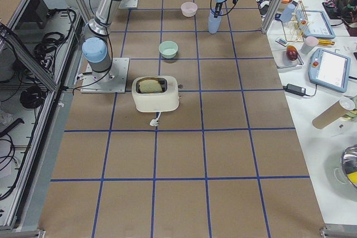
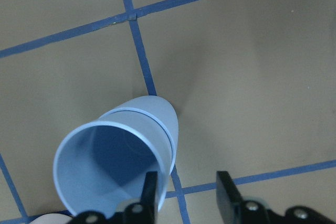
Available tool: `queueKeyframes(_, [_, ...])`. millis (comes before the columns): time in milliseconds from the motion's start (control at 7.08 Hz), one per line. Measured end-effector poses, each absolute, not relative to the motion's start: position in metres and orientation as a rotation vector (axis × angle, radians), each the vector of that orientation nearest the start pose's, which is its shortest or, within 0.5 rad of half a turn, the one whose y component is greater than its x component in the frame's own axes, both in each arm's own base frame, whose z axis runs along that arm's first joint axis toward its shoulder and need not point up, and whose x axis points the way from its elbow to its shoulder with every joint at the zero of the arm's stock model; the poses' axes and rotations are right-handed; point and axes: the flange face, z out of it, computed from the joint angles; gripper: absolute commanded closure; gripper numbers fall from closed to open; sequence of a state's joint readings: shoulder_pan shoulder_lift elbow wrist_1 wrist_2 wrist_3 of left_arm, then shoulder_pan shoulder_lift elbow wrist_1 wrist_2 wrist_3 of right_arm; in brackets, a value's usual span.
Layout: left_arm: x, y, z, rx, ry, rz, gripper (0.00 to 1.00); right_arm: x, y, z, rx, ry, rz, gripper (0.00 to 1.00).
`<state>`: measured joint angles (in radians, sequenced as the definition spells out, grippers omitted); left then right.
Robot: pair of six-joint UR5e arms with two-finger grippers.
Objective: Stack blue cups with both arms
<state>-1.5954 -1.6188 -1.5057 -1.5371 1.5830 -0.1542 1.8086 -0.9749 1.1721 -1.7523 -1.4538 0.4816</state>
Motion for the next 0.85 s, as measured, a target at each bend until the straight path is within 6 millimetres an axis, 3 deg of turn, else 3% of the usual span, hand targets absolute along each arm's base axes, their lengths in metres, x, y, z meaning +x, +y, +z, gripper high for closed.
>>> queueKeyframes(282, [-0.145,-0.513,0.500,-0.204,3.127,-0.082,0.00,0.306,-0.668,0.346,0.364,3.019,0.064,0.00])
queueKeyframes(424, [-0.145,-0.513,0.500,-0.205,3.127,-0.081,0.00,0.294,-0.669,0.361,0.338,3.019,0.036,0.00])
queueKeyframes(706, [-0.144,-0.513,0.500,-0.206,3.127,-0.082,0.00,0.247,-0.659,0.410,0.239,3.028,0.008,0.00])
queueKeyframes(847, [-0.144,-0.513,0.500,-0.206,3.127,-0.083,0.00,0.217,-0.643,0.435,0.191,3.044,0.003,0.00])
